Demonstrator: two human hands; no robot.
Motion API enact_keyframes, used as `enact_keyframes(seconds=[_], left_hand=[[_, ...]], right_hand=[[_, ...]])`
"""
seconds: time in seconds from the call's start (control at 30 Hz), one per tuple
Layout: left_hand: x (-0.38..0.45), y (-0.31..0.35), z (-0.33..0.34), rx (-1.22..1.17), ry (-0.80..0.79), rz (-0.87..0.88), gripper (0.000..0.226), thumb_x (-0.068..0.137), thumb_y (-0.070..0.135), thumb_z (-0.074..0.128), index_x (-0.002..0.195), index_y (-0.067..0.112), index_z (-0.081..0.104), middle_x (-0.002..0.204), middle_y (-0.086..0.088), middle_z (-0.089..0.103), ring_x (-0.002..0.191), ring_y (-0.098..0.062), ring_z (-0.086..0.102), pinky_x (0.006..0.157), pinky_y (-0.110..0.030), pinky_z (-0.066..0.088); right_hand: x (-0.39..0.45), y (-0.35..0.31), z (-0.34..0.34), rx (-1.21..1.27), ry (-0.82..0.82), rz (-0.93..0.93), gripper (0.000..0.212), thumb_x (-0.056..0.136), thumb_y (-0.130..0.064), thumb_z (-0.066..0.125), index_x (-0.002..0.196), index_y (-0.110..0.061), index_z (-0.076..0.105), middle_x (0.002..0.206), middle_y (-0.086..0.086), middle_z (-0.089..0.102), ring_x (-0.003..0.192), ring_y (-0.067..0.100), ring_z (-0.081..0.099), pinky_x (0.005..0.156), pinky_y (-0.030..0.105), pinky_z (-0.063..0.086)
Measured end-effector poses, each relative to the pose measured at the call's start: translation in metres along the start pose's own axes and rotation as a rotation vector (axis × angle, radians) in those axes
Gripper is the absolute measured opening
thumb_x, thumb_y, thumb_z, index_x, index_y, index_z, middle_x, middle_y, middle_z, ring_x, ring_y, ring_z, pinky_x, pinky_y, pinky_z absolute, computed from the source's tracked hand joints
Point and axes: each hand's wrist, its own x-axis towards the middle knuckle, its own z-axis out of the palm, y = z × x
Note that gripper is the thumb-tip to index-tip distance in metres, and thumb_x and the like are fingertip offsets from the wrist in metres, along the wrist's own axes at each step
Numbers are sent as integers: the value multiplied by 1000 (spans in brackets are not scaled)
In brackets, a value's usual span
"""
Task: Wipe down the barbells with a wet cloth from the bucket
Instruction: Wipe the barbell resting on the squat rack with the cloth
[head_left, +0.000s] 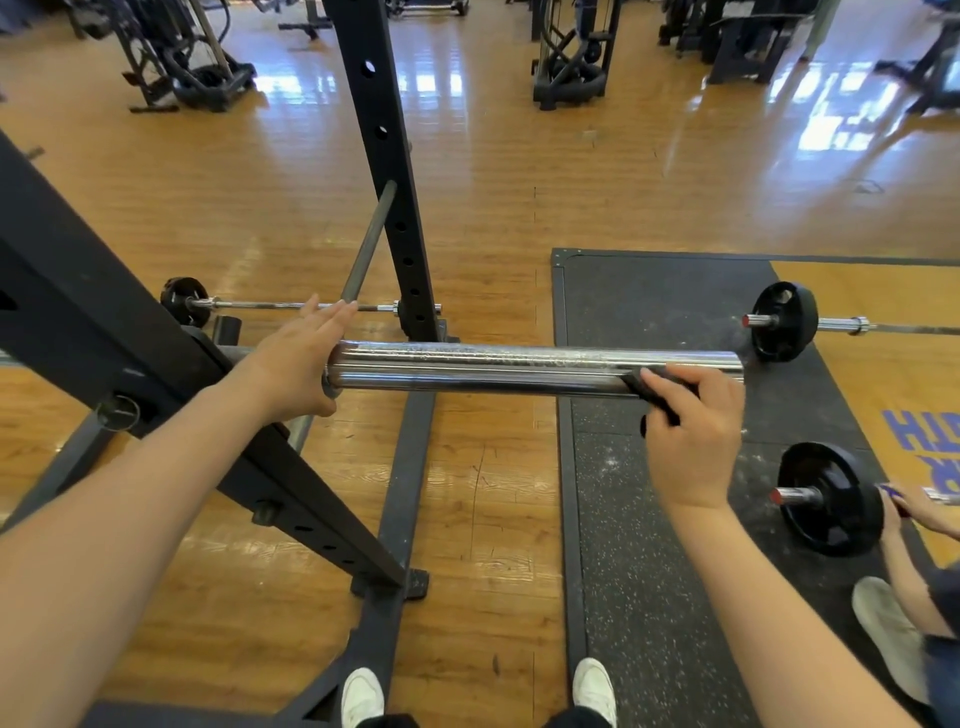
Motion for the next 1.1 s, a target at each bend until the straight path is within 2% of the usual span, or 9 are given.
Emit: enact_keyframes(seconds=[0.07,0.17,0.23,0.4,0.57,0.63,0.8,0.97,1.1], left_hand=[[0,0,0,-2,5,6,115,66,13,82,152,17,5,158,-4,14,146,-25,-2,114,-46,23],[0,0,0,-5,8,16,114,66,13,82,152,16,6,158,-4,14,146,-25,-1,114,-45,22],[0,0,0,-1,3,14,115,66,13,82,152,16,6,158,-4,13,146,-25,-1,115,-44,21],[0,0,1,-17,9,14,116,65,12,83,152,15,6,158,-4,13,146,-25,-2,115,-43,19],[1,0,1,-29,9,10,116,66,10,82,152,17,5,159,-3,11,146,-24,-3,116,-42,17],[1,0,2,-36,7,16,115,66,10,81,152,17,6,159,-3,12,146,-23,-3,116,-42,17],[0,-2,1,-54,12,8,114,66,9,81,152,18,8,158,-3,13,146,-23,-3,114,-47,22],[0,-2,3,-58,21,2,116,65,9,83,152,19,8,158,-2,13,146,-23,-2,115,-49,23],[1,-1,3,-63,20,4,116,65,10,83,152,20,8,158,-3,13,146,-23,-2,115,-49,23]], right_hand=[[4,10,-12,-42,38,20,25,80,2,53,96,-1,72,91,17,62,90,25,43,82,13,32],[11,6,-14,-11,143,222,23,80,3,54,95,0,72,92,18,61,92,24,41,83,1,25],[7,-6,-2,5,139,226,24,81,0,52,94,0,72,93,16,61,93,23,41,83,4,26],[-3,2,0,-5,-56,-93,25,76,5,55,93,0,72,93,18,62,91,26,44,83,27,37],[8,11,-16,-14,76,115,24,78,0,53,92,1,72,92,19,62,90,26,43,85,4,28],[4,3,-7,-12,77,126,23,76,5,55,91,1,72,91,19,61,90,25,42,85,5,28],[2,9,-5,-27,-75,-115,25,77,0,51,91,1,72,93,20,61,90,26,44,84,15,31],[6,20,-24,-31,33,110,22,80,-5,51,88,2,70,96,22,58,91,24,40,80,5,27],[-2,0,-3,-11,9,121,20,77,-1,54,91,1,68,98,21,56,95,23,39,80,20,29]])
